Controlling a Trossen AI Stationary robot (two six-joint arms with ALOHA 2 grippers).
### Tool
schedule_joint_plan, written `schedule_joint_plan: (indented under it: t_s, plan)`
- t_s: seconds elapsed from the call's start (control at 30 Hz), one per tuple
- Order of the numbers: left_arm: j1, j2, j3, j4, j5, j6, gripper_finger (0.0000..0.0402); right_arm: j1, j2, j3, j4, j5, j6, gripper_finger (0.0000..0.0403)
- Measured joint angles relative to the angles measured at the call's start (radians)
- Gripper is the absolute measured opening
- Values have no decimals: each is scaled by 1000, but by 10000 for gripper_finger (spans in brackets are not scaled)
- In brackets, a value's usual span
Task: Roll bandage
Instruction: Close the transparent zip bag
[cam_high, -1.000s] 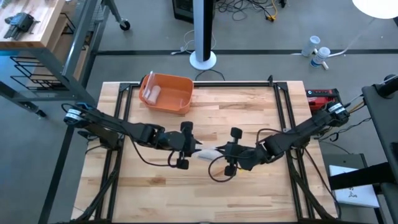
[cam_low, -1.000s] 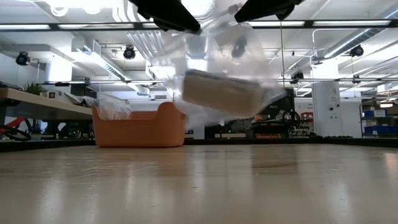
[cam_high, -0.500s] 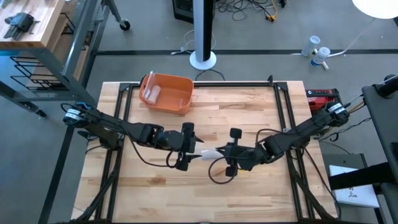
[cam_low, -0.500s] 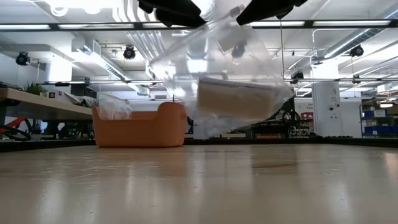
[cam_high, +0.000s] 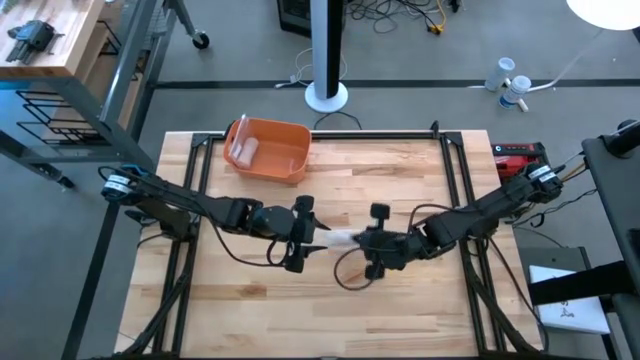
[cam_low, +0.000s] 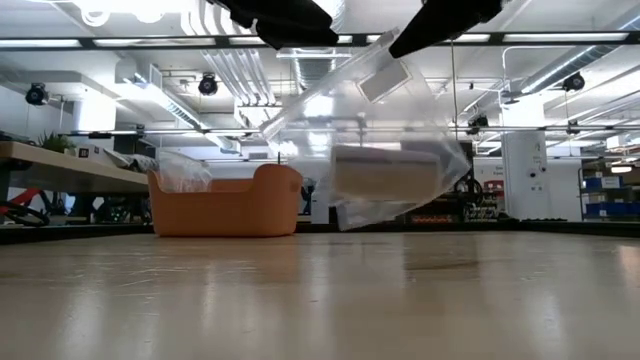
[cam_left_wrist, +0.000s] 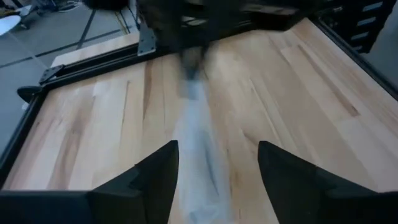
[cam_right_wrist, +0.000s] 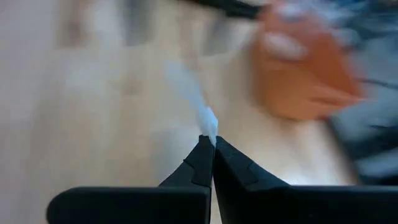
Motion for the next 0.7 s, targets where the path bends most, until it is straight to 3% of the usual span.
schedule_joint_plan:
  t_s: [0.1,0.13,0.2,0.37,0.43,0.57,0.7]
  plan:
    - [0,-15,5,-2,0,0,205,2,1,15,1,-199,-19,0]
    - [0,-19,5,-1,0,0,204,3,1,20,2,-218,-26,0]
    - [0,-29,6,-2,0,0,206,3,-4,30,-31,-171,-29,0]
    - [0,-45,6,-5,0,3,222,-17,-13,66,-144,81,14,0]
    - [0,-48,6,1,0,19,230,-18,-12,69,-139,54,20,0]
    - [0,-50,6,0,0,46,239,-15,-10,86,-122,-126,-37,0]
    - [0,-50,7,3,-1,53,238,-19,-10,94,-131,-89,-37,0]
